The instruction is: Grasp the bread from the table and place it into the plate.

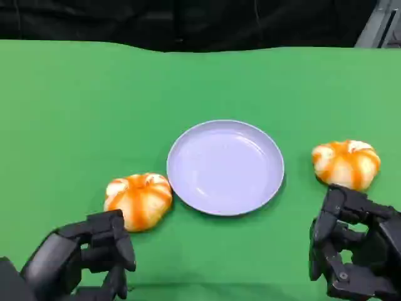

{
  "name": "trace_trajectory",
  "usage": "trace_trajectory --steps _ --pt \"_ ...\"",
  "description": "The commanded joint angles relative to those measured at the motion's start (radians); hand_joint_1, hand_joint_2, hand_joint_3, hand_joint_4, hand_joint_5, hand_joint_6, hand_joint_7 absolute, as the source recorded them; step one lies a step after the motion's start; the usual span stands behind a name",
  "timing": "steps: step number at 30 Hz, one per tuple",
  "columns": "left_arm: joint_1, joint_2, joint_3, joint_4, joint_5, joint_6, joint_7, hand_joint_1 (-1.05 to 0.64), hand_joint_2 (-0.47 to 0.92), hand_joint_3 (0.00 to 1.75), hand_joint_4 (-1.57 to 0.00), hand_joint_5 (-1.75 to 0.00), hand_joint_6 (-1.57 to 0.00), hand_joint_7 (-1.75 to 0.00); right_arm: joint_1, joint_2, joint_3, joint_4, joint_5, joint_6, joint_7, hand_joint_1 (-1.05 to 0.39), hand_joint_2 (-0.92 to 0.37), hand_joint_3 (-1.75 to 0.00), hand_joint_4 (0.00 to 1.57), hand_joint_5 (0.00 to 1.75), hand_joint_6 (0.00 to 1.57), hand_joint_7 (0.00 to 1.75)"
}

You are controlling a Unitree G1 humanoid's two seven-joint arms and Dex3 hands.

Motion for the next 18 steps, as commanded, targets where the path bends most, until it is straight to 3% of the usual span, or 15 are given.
trace_trajectory --steps 1,18 --pt "0.005 0.008 0.000 -0.017 0.010 0.002 0.015 0.05 0.46 1.40 -0.83 -1.75 -0.74 -1.63 0.005 -0.014 -0.013 -0.011 0.011 -0.010 0.007 -0.03 -0.57 -1.23 0.89 1.75 0.72 1.69" --pt "0.008 0.002 -0.001 -0.022 0.030 -0.017 0.027 0.05 0.45 1.40 -0.82 -1.75 -0.74 -1.61 0.005 -0.014 -0.019 -0.012 0.012 -0.012 0.010 -0.03 -0.57 -1.22 0.90 1.75 0.71 1.69"
